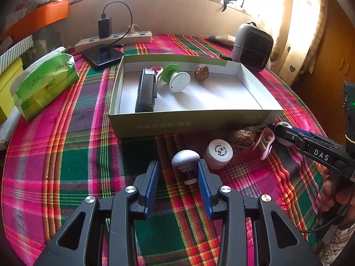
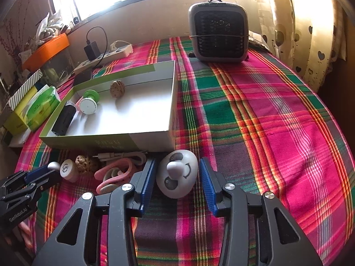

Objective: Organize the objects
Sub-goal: 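Move the left tool onto the small white egg while the right tool reaches the white panda-face ball, then close the left tool on the white egg while the right tool closes on the panda-face ball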

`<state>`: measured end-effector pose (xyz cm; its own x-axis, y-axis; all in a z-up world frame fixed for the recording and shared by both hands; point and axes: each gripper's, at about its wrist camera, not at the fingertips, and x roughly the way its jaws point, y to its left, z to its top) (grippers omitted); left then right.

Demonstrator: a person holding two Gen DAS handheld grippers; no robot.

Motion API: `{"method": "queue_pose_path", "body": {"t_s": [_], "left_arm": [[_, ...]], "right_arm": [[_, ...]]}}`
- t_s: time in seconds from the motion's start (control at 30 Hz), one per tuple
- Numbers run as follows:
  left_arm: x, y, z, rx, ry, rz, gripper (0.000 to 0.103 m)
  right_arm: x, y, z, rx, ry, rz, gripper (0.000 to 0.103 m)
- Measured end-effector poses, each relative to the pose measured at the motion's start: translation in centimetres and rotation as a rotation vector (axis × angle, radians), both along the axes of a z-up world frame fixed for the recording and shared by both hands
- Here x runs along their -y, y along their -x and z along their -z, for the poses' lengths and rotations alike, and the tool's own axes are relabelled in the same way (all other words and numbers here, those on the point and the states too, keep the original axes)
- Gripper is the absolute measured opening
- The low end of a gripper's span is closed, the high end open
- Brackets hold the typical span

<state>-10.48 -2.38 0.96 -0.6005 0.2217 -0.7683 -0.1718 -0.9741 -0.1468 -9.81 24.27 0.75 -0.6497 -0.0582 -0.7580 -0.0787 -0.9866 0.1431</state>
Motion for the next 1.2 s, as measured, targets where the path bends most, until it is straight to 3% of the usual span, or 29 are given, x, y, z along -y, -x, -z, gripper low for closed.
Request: {"method": "queue_pose_path", "body": {"t_s": [0.63,0.93,1.2], "left_arm": [[-0.4,0.8,0.0,-0.006,0.022,-0.009,0.033],[-0.8,1.1,0.0,-0.009,0.049,-0.014,0.033],[-0.6,1.4,0.0,-0.007,0.023,-0.028,0.029]], "right_arm": [[-0.1,-0.8,-0.3,-0.032,0.059,-0.028,0.029],[-0.4,-0.7,-0.2,-0.031,0.083,-0.031,0.029],[-0.7,-0.7,-0.1,-0.031,0.099,-0.033,0.029]]}}
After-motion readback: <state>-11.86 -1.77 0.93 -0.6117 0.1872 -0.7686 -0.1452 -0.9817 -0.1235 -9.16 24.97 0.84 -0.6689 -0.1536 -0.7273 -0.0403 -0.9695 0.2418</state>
